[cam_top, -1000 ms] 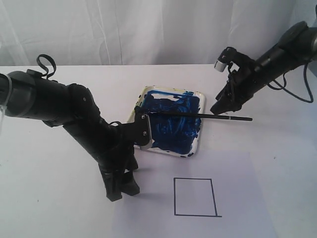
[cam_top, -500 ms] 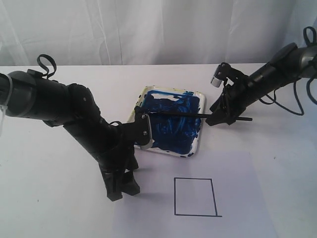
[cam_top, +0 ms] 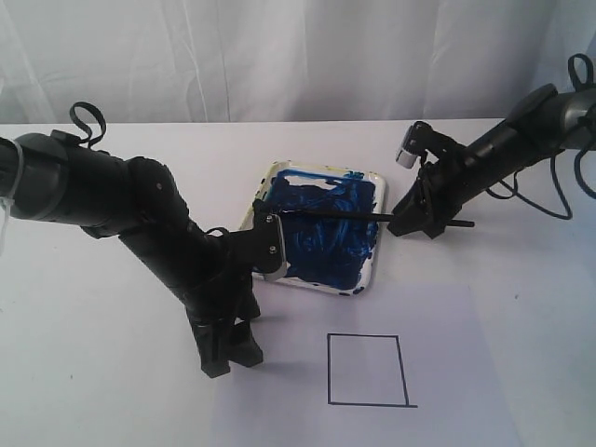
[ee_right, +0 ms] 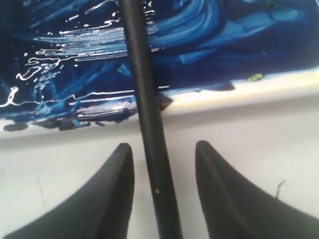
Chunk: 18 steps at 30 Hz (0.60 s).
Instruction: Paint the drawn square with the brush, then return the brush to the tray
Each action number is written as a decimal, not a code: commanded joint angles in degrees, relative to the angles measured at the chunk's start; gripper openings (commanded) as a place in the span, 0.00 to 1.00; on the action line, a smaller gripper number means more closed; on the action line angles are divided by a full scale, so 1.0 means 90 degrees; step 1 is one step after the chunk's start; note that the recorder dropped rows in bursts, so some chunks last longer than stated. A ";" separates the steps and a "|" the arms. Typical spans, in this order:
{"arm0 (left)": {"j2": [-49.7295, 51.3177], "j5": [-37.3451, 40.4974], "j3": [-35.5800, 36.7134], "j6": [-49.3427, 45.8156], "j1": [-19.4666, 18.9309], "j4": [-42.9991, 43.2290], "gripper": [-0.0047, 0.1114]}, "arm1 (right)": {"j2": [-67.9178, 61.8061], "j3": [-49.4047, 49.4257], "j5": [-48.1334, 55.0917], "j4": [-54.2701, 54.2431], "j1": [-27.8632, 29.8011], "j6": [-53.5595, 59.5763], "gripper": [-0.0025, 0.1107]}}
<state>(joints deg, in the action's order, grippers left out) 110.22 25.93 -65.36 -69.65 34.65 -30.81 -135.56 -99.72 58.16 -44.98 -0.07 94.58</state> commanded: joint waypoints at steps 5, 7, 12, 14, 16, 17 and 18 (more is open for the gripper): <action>0.0205 0.0182 0.0077 0.0024 0.0036 0.0048 0.61 | 0.0008 -0.0015 0.0158 -0.0073 0.0008 0.0155 0.24; 0.0205 0.0182 0.0077 0.0024 0.0036 0.0048 0.61 | 0.0008 -0.0015 0.0158 -0.0073 0.0008 0.0171 0.21; 0.0205 0.0182 0.0077 0.0024 0.0036 0.0048 0.61 | 0.0008 -0.0015 0.0158 -0.0073 0.0008 0.0171 0.11; 0.0205 0.0182 0.0077 0.0024 0.0036 0.0048 0.61 | 0.0008 -0.0015 0.0158 -0.0073 0.0008 0.0171 0.07; 0.0205 0.0182 0.0077 0.0024 0.0036 0.0048 0.61 | 0.0008 -0.0015 0.0158 -0.0073 0.0008 0.0171 0.04; 0.0205 0.0182 0.0077 0.0024 0.0036 0.0048 0.61 | 0.0008 -0.0015 0.0158 -0.0073 0.0008 0.0171 0.02; 0.0205 0.0182 0.0077 0.0024 0.0036 0.0048 0.61 | 0.0008 -0.0015 0.0158 -0.0073 0.0008 0.0171 0.02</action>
<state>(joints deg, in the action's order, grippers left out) 110.22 25.93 -65.36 -69.65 34.65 -30.81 -135.56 -99.72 59.28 -44.98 -0.07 95.51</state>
